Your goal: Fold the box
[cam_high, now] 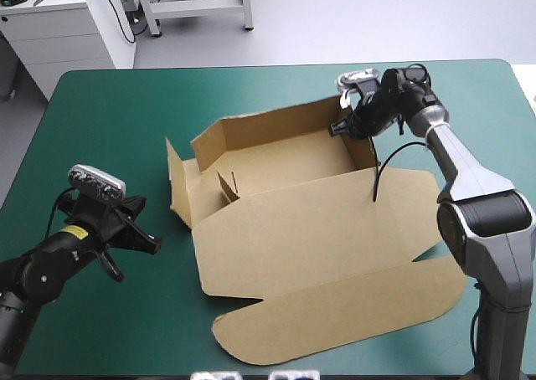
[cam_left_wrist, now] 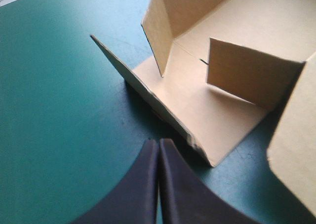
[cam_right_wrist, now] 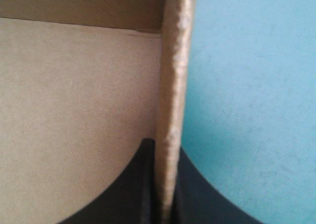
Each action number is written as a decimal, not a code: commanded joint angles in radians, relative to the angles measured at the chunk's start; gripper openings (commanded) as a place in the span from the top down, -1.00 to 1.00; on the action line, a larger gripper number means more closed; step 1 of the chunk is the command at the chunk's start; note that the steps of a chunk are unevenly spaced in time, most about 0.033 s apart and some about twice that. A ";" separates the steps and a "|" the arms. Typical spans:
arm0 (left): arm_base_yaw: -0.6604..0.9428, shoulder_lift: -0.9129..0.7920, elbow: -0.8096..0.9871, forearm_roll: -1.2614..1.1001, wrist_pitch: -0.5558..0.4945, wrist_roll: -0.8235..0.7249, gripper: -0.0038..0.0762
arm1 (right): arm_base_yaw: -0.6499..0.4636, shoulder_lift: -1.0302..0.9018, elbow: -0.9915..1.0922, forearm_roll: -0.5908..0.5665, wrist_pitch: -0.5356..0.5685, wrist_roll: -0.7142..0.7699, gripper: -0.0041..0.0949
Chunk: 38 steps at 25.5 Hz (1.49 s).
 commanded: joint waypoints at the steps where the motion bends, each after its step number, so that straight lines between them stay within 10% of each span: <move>1: 0.002 -0.088 0.030 -0.027 -0.115 -0.002 0.93 | 0.004 -0.016 0.019 -0.051 0.187 -0.012 0.93; 21: 0.002 -0.189 0.096 -0.031 -0.122 -0.001 0.93 | 0.162 -0.147 0.193 -0.187 0.187 0.082 0.92; 29: 0.002 -0.189 0.097 -0.031 -0.121 0.003 0.93 | 0.120 -0.147 0.153 -0.140 0.187 0.002 -0.04; 38: 0.002 -0.189 0.097 -0.027 -0.121 0.003 0.93 | 0.100 -0.266 -0.035 -0.197 0.187 0.023 -0.08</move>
